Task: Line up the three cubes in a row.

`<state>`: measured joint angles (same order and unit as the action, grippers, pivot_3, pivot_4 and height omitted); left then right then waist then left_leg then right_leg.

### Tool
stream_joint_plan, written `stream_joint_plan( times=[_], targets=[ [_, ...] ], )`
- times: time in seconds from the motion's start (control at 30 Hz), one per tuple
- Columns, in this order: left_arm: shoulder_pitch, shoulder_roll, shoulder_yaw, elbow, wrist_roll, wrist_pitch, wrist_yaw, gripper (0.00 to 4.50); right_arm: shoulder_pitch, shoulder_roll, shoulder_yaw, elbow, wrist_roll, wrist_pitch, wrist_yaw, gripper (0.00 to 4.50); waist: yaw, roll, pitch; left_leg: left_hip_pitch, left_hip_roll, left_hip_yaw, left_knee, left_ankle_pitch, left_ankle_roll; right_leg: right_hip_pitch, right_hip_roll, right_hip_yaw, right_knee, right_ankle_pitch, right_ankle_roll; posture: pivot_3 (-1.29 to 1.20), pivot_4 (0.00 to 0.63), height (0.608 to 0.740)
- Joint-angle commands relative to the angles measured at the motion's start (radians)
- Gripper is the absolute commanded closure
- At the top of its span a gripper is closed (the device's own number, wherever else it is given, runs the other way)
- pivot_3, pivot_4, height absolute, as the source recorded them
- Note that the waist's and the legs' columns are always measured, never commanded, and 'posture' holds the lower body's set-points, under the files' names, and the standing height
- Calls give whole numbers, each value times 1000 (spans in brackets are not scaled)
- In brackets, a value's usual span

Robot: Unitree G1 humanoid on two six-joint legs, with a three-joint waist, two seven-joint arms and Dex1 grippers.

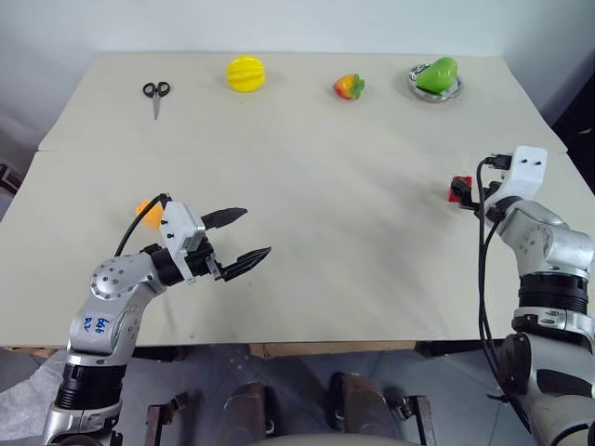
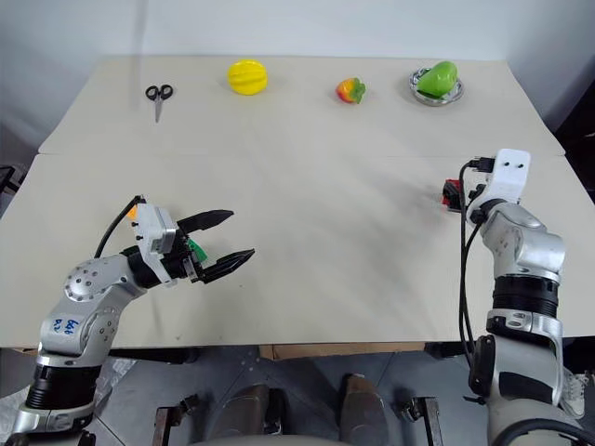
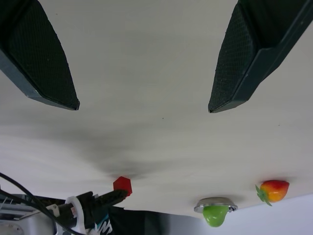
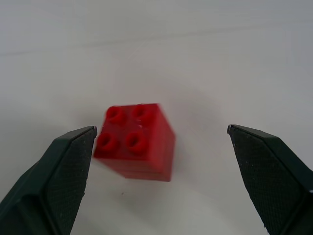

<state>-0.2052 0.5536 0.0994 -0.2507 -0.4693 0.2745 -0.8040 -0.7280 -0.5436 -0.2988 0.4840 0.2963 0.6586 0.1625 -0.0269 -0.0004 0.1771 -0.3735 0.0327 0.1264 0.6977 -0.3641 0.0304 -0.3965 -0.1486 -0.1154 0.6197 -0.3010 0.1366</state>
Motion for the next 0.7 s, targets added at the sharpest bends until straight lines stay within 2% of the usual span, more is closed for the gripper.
stream_joint_plan(
  times=[0.03, 0.4, 0.5, 0.7],
  targets=[
    [2, -4, 12, -36, -8, -8, 7, 18, -18, 2, -2, -5, -6, -22, 14, 0, -1, 0, 0, 0, 0, 0, 0, 0, 0, 0, 0, 0, 0, 0, 0, 0, 150, 740],
    [12, -11, 9, -43, -3, -15, 17, 18, -24, 19, -11, 30, -15, -89, 10, 0, -1, 0, 0, 0, 0, 0, 0, 0, 0, 0, 0, 0, 0, 0, 0, 0, 150, 740],
    [11, -7, 2, -44, 4, -18, 12, 0, -28, 33, -24, 31, -3, -81, -6, 629, -2, 0, 0, 0, 0, 0, 0, 0, 0, 0, 0, 0, 0, 0, 0, 0, 150, 740],
    [29, 8, 26, -54, -10, -22, -3, 0, -31, 42, -33, 14, 19, -48, 13, 2624, -2, 0, 0, 0, 0, 0, 0, 0, 0, 0, 0, 0, 0, 0, 0, 0, 150, 740]
  ],
)
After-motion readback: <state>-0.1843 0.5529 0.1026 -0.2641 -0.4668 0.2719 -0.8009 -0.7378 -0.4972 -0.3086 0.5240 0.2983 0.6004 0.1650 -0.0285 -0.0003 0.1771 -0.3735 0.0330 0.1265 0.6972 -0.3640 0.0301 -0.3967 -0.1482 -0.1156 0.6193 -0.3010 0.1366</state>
